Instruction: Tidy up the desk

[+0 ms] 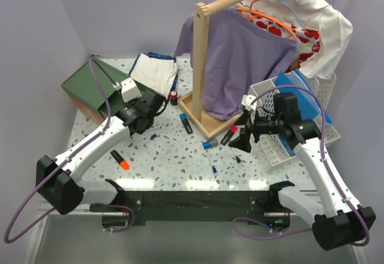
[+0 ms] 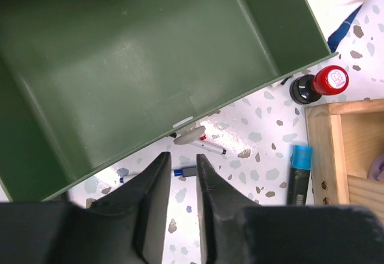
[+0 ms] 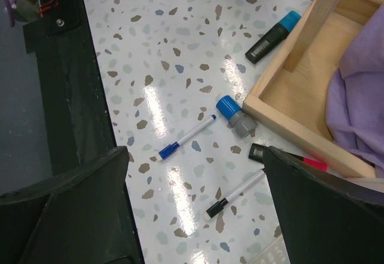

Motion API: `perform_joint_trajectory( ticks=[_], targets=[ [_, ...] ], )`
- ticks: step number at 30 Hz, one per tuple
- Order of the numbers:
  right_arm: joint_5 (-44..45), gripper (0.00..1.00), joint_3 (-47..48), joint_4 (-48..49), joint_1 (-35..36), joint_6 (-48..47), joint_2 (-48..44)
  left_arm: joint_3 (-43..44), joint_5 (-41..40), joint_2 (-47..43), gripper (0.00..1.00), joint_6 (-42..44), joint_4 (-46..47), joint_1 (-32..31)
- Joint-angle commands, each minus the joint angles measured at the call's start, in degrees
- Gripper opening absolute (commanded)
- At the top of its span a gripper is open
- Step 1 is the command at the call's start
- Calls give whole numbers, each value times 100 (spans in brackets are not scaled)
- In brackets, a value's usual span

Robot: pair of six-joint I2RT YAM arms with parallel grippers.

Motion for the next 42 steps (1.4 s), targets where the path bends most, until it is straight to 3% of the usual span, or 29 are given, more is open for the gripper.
perform_joint_trajectory(
  ticks=[1,6,9,11,12,13,14,18,21,26,33,37,42],
  targets=[
    [31,99,147,-23,28,-129,-123,153,-48,-306,33,23,-45,-29],
    [22,99,147,-49,28,-155,-106,277,391,-719,40,567,87,-20],
    [13,99,147,-93,28,-208,-97,216,979,-1061,49,1146,419,-20],
    [13,99,139,-128,28,-322,-88,102,1664,-1316,59,1630,683,-20],
    [22,99,139,-198,37,-383,-88,-81,1971,-1631,61,2276,1094,-20],
    [13,99,130,-242,28,-523,-97,-196,2766,-1817,62,2639,1324,-29],
    [-13,99,121,-260,28,-612,-79,-293,3035,-1984,70,2869,1474,-20],
    [-399,99,217,-794,37,-1147,-9,-732,3906,-2836,82,3643,1880,-11],
    [-304,99,419,-1340,81,-1666,105,-1057,3969,-3319,85,3943,1845,-11],
    [495,99,683,-1614,877,-1887,351,-1796,3969,-4111,85,3769,1976,-11],
    [1875,99,1052,-1298,2347,-1457,1036,-2517,3670,-5280,86,3329,2039,-11],
    [3069,99,1368,-937,3575,-1062,1590,-2457,3451,-5413,87,3293,1915,-11],
    [3985,99,1729,-121,4273,-211,2381,-2316,3240,-5343,88,3329,1845,-11]
  ],
)
